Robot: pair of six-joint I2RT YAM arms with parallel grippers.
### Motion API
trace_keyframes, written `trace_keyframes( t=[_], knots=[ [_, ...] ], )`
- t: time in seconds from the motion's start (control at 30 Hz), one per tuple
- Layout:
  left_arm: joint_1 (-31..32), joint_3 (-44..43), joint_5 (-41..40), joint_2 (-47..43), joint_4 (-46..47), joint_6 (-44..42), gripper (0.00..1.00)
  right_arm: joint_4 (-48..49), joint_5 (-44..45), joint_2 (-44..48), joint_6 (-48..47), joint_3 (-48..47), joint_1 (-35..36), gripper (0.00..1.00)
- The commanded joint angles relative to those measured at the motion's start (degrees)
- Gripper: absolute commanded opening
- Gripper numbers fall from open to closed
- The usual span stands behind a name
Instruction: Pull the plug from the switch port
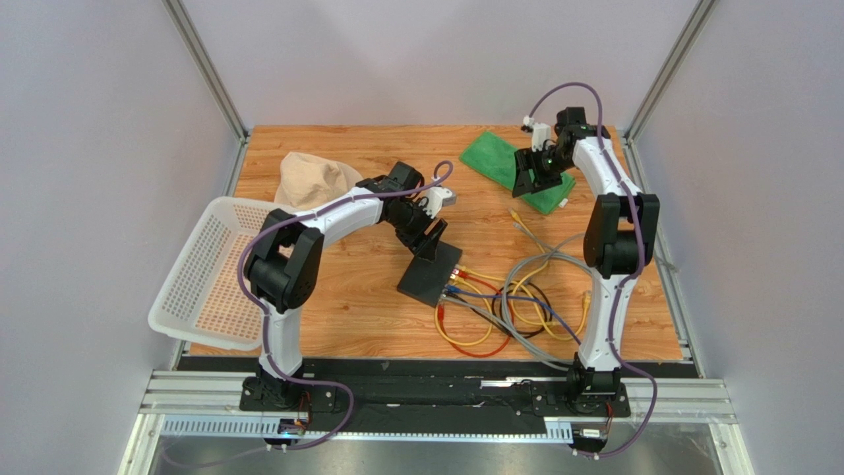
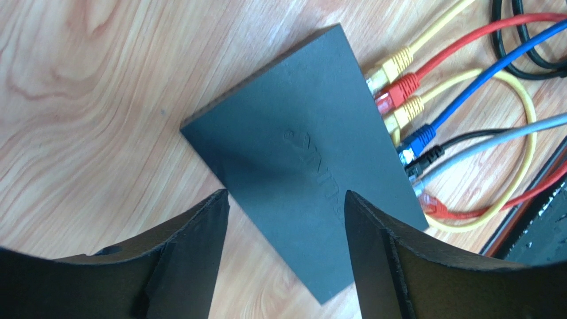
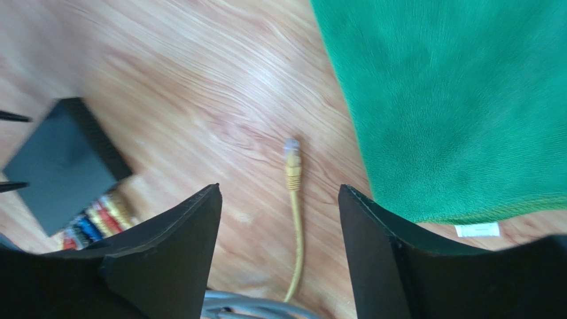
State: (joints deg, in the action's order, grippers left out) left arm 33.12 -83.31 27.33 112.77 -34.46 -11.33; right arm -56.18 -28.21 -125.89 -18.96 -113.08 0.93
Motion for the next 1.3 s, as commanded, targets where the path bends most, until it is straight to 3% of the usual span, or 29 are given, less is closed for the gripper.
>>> trace_keyframes(
  t=[0.0,0.03,0.07,0.1,0.17,0.2,0.23,0.3,0.37,0.47,0.57,0.7,0.87,1.0,1.1,1.27],
  knots=[
    [-0.25,-0.89,-2.11,-5.37,-2.63,-1.41,0.74,9.11,-7.21,16.17,1.64,0.99,1.44,0.71],
    [-0.25,-0.72,-2.28,-5.89,-2.72,-1.06,0.74,12.21,-8.34,20.98,2.43,6.15,1.44,0.78],
    [-0.25,-0.02,-2.28,-6.33,-2.81,-0.80,0.74,15.63,-10.01,23.21,5.31,10.12,1.44,0.95],
    [-0.25,0.16,-2.37,-6.34,-3.24,-0.54,0.74,21.58,-13.25,25.14,7.86,13.64,1.62,1.00],
    [-0.25,0.34,-2.98,-5.90,-5.17,0.69,0.74,23.40,-20.26,27.71,10.52,21.56,2.50,1.00],
    [-0.43,0.77,-3.25,-5.90,-5.36,1.31,0.74,20.96,-36.06,27.45,6.43,23.15,2.67,1.00],
    [-0.60,1.47,-3.34,-6.16,-4.92,2.44,0.74,19.03,-38.91,25.36,6.39,24.90,4.41,1.00],
    [-0.78,4.11,-3.69,-7.64,-3.08,3.07,0.74,17.34,-38.33,23.50,8.41,26.84,7.06,1.00],
    [-0.87,5.43,-4.65,-8.44,-2.20,3.51,0.74,22.92,-35.97,25.51,8.41,33.49,10.84,1.00],
    [-1.04,6.05,-5.44,-9.32,-1.58,4.04,0.75,25.06,-30.61,24.99,12.35,35.64,14.62,0.97],
    [-1.22,7.19,-7.29,-10.11,-0.27,4.13,0.75,28.57,-26.23,22.44,21.22,37.13,15.16,0.97],
    [-1.92,8.25,-9.14,-9.68,0.18,3.86,0.76,26.49,-25.49,19.63,20.20,36.18,15.24,1.00],
    [-2.01,8.17,-4.49,-9.06,0.62,2.89,0.75,24.19,-27.17,18.57,13.52,35.65,15.16,0.91],
    [-2.01,3.35,-1.33,-3.89,-1.31,3.16,0.72,20.34,-26.99,15.51,10.18,33.55,14.98,0.71],
    [-2.10,-0.53,1.05,0.60,-4.83,2.72,0.64,19.27,-26.29,14.26,7.02,33.88,14.72,0.68],
    [-2.10,-2.65,1.76,3.94,-5.71,2.72,0.64,9.45,-25.76,9.44,1.04,30.38,14.54,0.64]
  ],
)
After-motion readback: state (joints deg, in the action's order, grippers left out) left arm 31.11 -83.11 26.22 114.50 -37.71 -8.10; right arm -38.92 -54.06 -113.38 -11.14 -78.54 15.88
